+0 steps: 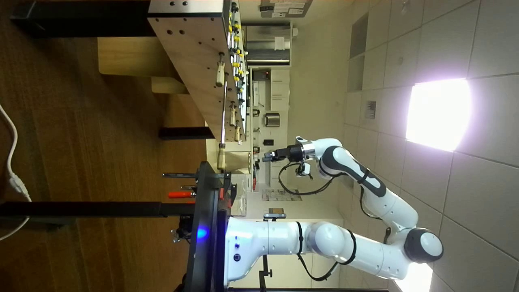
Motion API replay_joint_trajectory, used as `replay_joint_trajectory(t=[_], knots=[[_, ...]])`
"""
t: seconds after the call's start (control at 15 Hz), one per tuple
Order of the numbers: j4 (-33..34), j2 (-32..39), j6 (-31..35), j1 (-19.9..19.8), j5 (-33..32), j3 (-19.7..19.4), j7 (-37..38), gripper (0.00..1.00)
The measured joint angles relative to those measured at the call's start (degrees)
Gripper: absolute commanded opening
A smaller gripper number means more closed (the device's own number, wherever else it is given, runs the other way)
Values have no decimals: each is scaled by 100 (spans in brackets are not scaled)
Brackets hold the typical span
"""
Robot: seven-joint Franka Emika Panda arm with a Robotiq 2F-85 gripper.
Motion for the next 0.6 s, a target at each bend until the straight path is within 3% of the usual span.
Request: replay_joint_trajectory(t=[0.6], knots=[[83,647,430,-260,-5,-38,-33,100]])
